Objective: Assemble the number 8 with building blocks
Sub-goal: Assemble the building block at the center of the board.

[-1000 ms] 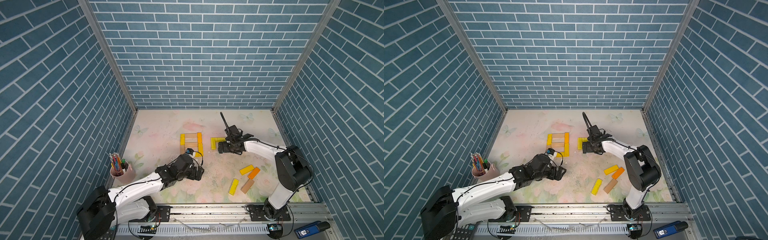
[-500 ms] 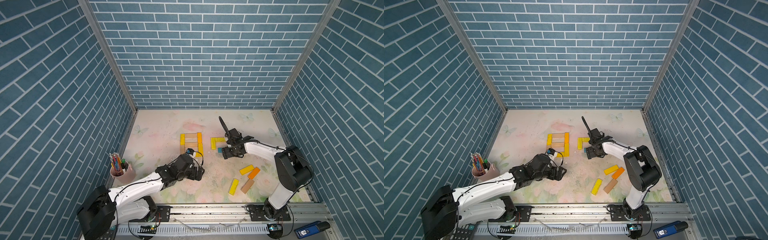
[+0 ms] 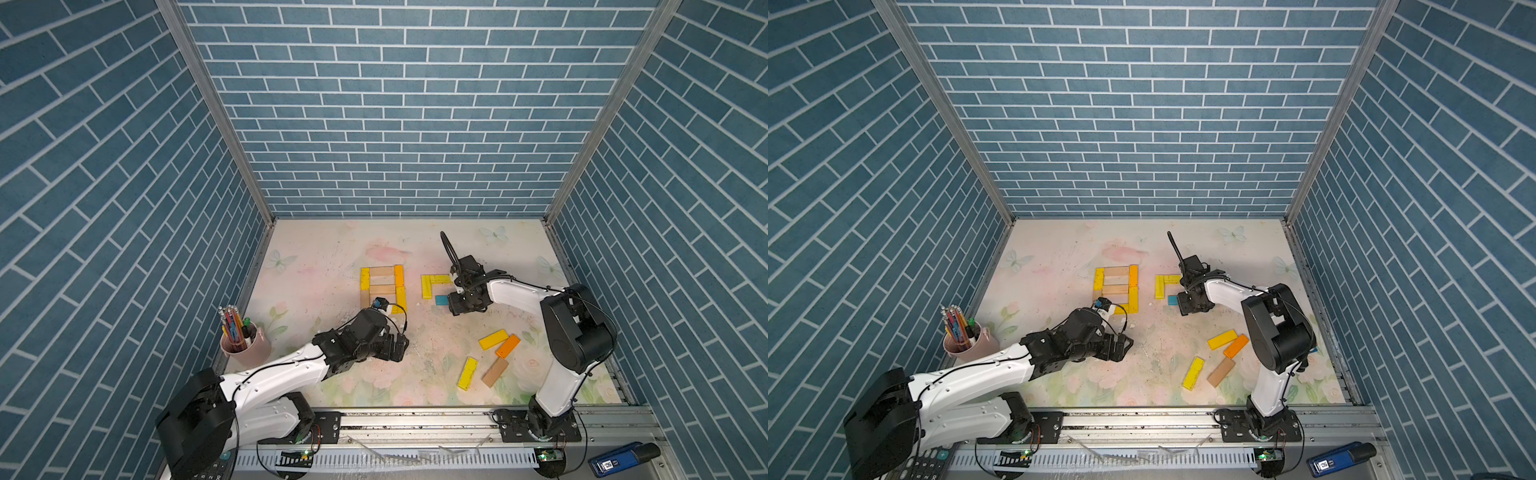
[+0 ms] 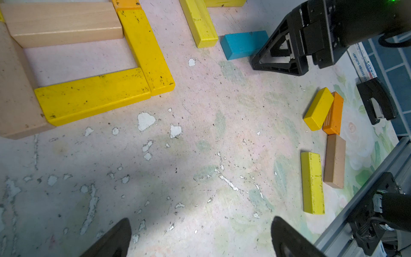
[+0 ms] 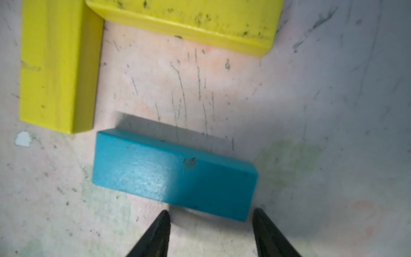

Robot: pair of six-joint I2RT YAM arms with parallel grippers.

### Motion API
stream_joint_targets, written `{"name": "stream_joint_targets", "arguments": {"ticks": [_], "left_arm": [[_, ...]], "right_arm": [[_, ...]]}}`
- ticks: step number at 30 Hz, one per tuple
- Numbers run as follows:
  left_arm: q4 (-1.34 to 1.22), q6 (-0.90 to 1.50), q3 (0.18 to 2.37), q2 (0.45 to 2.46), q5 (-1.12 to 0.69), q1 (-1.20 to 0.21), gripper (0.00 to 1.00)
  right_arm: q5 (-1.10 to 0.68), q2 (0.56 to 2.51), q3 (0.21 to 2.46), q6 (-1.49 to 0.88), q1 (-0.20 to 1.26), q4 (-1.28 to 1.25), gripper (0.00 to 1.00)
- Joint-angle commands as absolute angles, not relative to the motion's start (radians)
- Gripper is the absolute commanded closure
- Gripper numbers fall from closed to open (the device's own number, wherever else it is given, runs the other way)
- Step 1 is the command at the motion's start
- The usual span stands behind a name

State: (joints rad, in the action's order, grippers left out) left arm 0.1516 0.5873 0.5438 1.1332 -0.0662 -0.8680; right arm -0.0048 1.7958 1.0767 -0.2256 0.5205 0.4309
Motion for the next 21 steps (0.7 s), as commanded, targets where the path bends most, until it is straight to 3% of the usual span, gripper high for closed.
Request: {"name": "stream_joint_targets", "arguments": {"ticks": [1,21], "left_arm": [[0.156,0.579,0.566,1.142,-0.066,-0.864,0.01],[0.143,0.583,0.563,1.166,-0.077,-0.864,0.01]], "right_arm": [[-0.018,1.822,1.103,-0.182,0.512,0.439,0.41],[-0.046,1.862,1.162,-0.079,0.509,0.455,0.42]]}}
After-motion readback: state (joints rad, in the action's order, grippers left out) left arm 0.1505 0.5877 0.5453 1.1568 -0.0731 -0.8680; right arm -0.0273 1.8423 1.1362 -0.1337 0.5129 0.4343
